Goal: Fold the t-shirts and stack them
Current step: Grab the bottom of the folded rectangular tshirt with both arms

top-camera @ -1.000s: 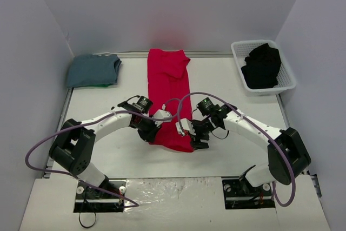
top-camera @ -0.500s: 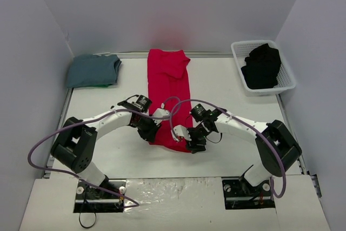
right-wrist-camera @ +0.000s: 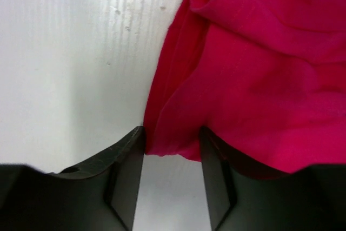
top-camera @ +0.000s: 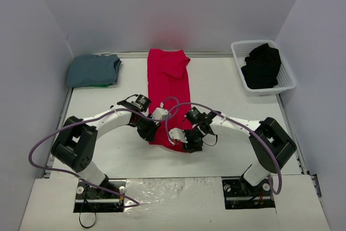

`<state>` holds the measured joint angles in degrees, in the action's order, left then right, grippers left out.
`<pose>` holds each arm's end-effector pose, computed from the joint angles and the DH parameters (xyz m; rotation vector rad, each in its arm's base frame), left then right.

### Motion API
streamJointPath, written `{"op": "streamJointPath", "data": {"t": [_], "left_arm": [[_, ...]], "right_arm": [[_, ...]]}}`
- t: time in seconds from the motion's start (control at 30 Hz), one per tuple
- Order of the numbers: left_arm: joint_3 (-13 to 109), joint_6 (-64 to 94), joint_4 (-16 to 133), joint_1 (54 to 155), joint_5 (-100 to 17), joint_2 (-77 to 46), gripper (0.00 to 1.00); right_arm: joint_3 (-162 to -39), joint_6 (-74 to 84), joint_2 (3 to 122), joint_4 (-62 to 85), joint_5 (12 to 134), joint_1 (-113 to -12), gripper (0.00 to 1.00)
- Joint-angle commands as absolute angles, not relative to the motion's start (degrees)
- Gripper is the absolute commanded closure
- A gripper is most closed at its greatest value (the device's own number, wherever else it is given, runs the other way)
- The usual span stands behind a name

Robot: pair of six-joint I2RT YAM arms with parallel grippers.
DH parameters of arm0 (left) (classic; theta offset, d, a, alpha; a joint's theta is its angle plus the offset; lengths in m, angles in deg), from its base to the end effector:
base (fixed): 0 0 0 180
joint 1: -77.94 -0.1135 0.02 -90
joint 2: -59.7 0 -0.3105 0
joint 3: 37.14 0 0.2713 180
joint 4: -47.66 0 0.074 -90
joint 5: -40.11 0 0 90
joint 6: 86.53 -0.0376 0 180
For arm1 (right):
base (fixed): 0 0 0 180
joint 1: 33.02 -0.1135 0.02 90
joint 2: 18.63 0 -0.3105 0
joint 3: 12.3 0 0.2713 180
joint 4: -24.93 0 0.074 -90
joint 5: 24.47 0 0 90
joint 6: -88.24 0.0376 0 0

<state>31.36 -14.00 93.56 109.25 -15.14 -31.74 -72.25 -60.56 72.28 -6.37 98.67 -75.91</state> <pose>0.2584 -0.1823 0.2203 1.2645 2.4050 -0.9036 0.2107 0.2238 0.1910 -2.0652 1.4436 0.6546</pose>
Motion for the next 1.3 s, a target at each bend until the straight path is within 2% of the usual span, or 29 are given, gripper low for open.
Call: {"op": "streamJointPath", "data": {"t": [0.0, 0.13, 0.23, 0.4, 0.6, 0.83, 0.97, 1.27], "left_arm": [[34.00, -14.11, 94.19, 108.53, -13.15, -31.79, 0.98], [34.00, -14.02, 94.19, 108.44, -12.97, -31.88, 0.98], [34.00, -14.19, 94.19, 108.09, -12.71, -31.70, 0.98], [33.56, -14.90, 94.45, 107.91, -12.88, -30.65, 0.98], [33.03, -15.69, 94.98, 107.74, -13.06, -27.14, 0.98], [31.98, -18.50, 96.47, 107.56, -10.34, -21.69, 0.98], [31.63, -22.70, 98.57, 107.56, -4.47, -19.32, 0.98], [37.68, -37.47, 113.68, 107.91, 1.96, -22.11, 0.97]], "right_arm": [[-70.42, -58.36, 74.44, -6.13, 94.54, -77.22, 0.61], [-71.04, -56.87, 75.41, -6.21, 92.87, -77.40, 0.82], [-70.95, -55.90, 75.50, -6.22, 91.55, -77.40, 0.90], [-70.78, -55.37, 72.61, -7.80, 90.23, -77.31, 0.91], [-72.27, -55.02, 68.12, -12.19, 90.84, -75.56, 1.00], [-71.92, -53.61, 63.20, -15.71, 92.94, -72.31, 1.00], [-73.14, -53.52, 61.00, -18.07, 96.20, -70.11, 1.00], [-79.47, -54.66, 60.65, -26.78, 100.59, -69.23, 1.00]]}}
